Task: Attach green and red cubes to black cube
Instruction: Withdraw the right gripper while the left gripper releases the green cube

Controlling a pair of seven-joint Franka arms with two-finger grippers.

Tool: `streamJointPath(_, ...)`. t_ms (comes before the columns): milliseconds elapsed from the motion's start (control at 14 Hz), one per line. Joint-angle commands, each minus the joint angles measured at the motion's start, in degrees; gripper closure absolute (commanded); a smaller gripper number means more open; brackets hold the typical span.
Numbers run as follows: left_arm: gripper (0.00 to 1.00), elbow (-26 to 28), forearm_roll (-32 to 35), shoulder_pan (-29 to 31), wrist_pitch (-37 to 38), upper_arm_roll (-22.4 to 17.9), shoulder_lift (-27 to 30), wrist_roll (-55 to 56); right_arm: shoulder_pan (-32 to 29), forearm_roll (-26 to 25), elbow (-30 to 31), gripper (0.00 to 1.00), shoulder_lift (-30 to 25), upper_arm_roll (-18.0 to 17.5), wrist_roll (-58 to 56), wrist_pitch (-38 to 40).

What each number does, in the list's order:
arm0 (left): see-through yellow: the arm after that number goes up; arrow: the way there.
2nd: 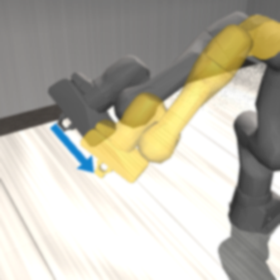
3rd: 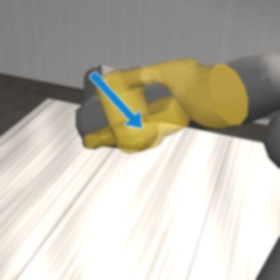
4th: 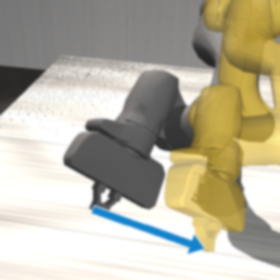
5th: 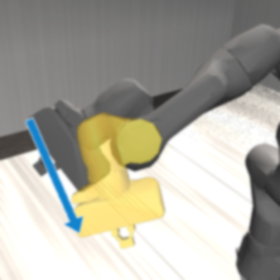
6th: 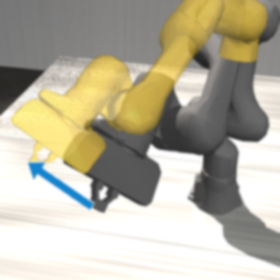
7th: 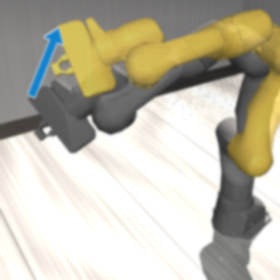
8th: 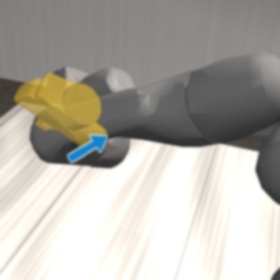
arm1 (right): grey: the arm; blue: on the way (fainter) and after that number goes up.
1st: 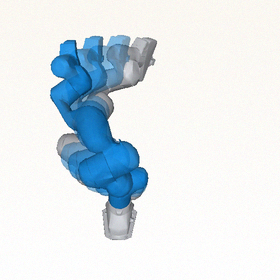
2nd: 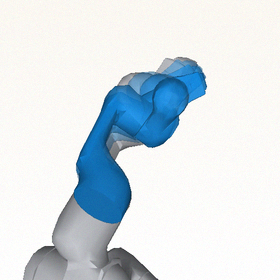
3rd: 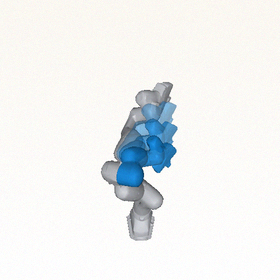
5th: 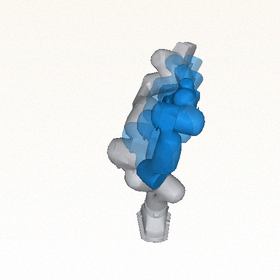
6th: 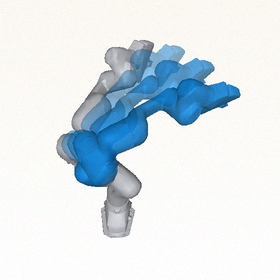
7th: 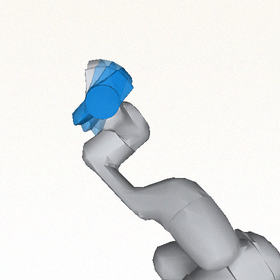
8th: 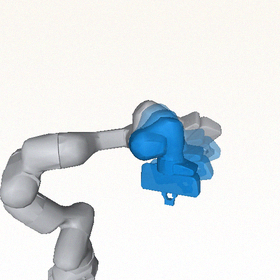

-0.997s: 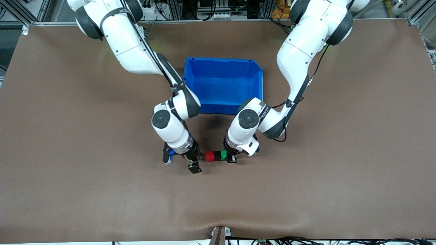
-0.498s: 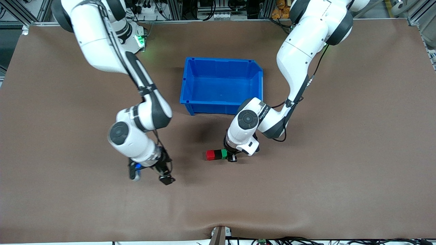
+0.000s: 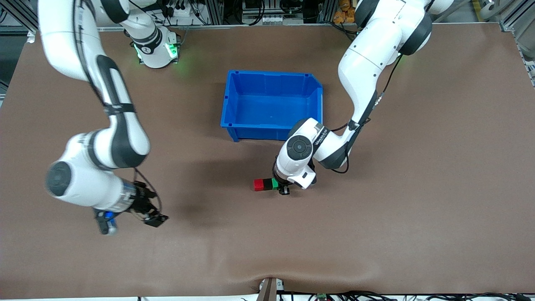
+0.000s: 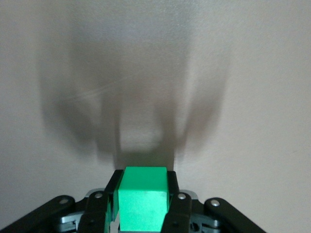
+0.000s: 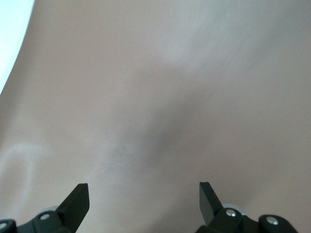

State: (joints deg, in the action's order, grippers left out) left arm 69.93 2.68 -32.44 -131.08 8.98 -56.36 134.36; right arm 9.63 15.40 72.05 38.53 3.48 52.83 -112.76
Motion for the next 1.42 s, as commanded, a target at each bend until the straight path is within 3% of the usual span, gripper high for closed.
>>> streamJointPath(0, 1.00, -0.1, -0.6, -1.1, 2.5, 0.2, 0.5, -1.7, -4.8, -1.0, 0.0, 0.00, -3.9, -1.1, -11.0, 6.7)
streamJointPath(71, 1.00, -0.1, -0.6, -1.1, 2.5, 0.2, 0.5, -1.7, -6.1, -1.0, -0.1, 0.00, -4.7, -1.2, -14.9, 9.1)
streamJointPath(142, 0.80, -0.1, -0.6, -1.0, 2.5, 0.1, 1.0, -1.7, -7.3, -1.1, -0.9, 0.00, -6.3, -1.1, -19.0, 12.5)
streamJointPath(214, 0.48, -0.1, -0.6, -1.0, 2.5, 0.0, 1.4, -1.8, -8.0, -1.2, -1.4, 0.00, -8.0, -1.0, -22.6, 16.6)
streamJointPath(285, 0.00, -0.1, -0.5, -1.0, 2.7, -0.1, 1.9, -1.9, -8.5, -1.2, -1.5, 0.00, -9.5, -1.0, -26.4, 20.7)
streamJointPath(498, 0.00, -0.1, -0.5, -0.3, 3.8, -0.5, 3.4, -4.4, -12.3, -1.2, -2.0, 0.00, -12.7, -1.0, -47.4, 28.0)
streamJointPath(712, 0.00, -0.1, -0.5, 2.2, 8.5, -0.5, 8.1, -10.4, -16.7, -4.2, -0.8, 0.00, -16.0, -1.3, -61.0, 33.0)
streamJointPath(997, 0.00, 1.1, -0.1, 6.5, 14.7, -0.5, 17.7, -27.3, -16.7, -7.1, 1.3, 0.00, -19.0, -1.5, -62.2, 35.8)
streamJointPath(1353, 0.00, 1.3, 1.2, 13.5, 31.9, -0.7, 30.4, -48.5, -15.8, -10.1, 1.3, 0.00, -19.0, -1.4, -60.9, 35.4)
